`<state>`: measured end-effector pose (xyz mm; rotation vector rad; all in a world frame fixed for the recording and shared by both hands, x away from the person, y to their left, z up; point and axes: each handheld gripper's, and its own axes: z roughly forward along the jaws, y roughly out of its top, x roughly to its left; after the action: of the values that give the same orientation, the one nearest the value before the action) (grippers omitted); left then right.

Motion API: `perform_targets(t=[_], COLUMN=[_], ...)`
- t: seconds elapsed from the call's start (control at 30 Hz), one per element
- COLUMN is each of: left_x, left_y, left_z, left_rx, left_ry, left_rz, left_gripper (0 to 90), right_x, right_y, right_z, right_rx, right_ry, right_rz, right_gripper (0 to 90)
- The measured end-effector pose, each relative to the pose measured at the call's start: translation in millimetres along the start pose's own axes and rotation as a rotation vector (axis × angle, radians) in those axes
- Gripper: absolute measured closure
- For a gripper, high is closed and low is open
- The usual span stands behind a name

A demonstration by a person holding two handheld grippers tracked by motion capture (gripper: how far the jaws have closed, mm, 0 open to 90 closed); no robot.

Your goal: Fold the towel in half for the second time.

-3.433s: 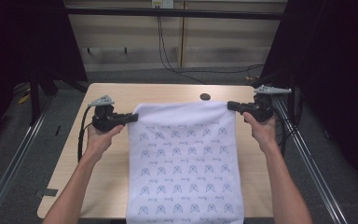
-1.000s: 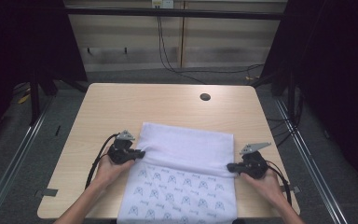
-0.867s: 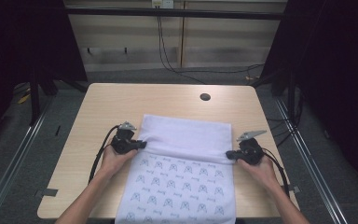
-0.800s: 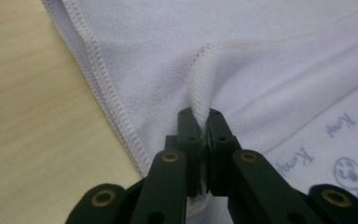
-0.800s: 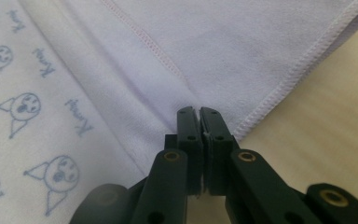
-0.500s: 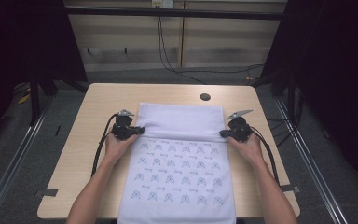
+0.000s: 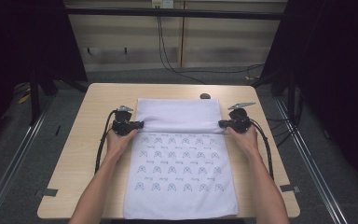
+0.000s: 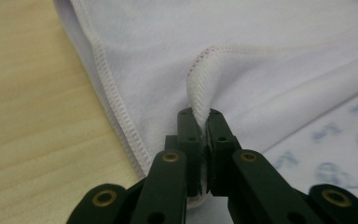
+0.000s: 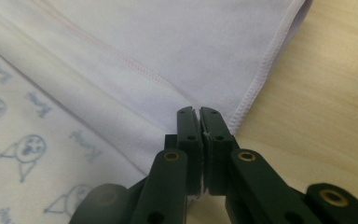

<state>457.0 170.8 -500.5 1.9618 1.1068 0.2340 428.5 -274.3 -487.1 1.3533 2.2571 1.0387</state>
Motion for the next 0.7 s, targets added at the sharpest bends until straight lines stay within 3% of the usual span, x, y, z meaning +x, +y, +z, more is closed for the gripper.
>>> perform_targets(t=[0.03, 0.07, 0.1, 0.2, 0.33, 0.43, 0.5, 0.57, 0.63, 0.7], left_x=[1.9, 0.1, 0.1, -7.8, -25.9, -37.3, -42.0, -45.8, -52.3, -58.0], left_y=[5.0, 12.4, 12.4, 25.1, 31.4, 26.3, 21.1, 17.0, 16.5, 15.5], left_z=[-14.3, -30.7, -30.7, -61.0, -93.2, -111.7, -127.3, -141.8, -156.5, -172.5], left_rx=[-0.067, -0.104, -0.104, -0.160, -0.217, -0.209, -0.221, -0.239, -0.247, -0.271], left_ry=[-0.069, -0.089, -0.089, -0.120, -0.125, -0.131, -0.152, -0.182, -0.180, -0.214], left_rz=[-0.020, 0.008, 0.008, 0.060, 0.095, 0.145, 0.148, 0.122, 0.151, 0.156], left_gripper=[86.9, 86.9, 86.9, 86.9, 86.6, 86.6, 86.5, 86.6, 86.5, 86.6], right_x=[-1.9, -3.3, -3.3, -7.1, -0.4, 13.4, 21.6, 29.2, 39.1, 49.1], right_y=[1.4, 3.2, 3.2, 22.0, 38.9, 41.0, 37.8, 33.3, 31.1, 30.8], right_z=[-5.0, -9.2, -9.2, -43.7, -83.9, -108.9, -122.1, -133.7, -147.0, -162.1], right_rx=[-0.032, -0.060, -0.060, -0.188, -0.279, -0.309, -0.317, -0.324, -0.324, -0.338], right_ry=[0.015, 0.034, 0.034, 0.086, 0.137, 0.152, 0.166, 0.186, 0.193, 0.195], right_rz=[0.015, 0.028, 0.028, 0.043, 0.034, 0.000, -0.016, -0.035, -0.071, -0.103], right_gripper=[87.6, 87.6, 87.6, 87.5, 87.6, 87.6, 87.6, 87.6, 87.6, 87.6])
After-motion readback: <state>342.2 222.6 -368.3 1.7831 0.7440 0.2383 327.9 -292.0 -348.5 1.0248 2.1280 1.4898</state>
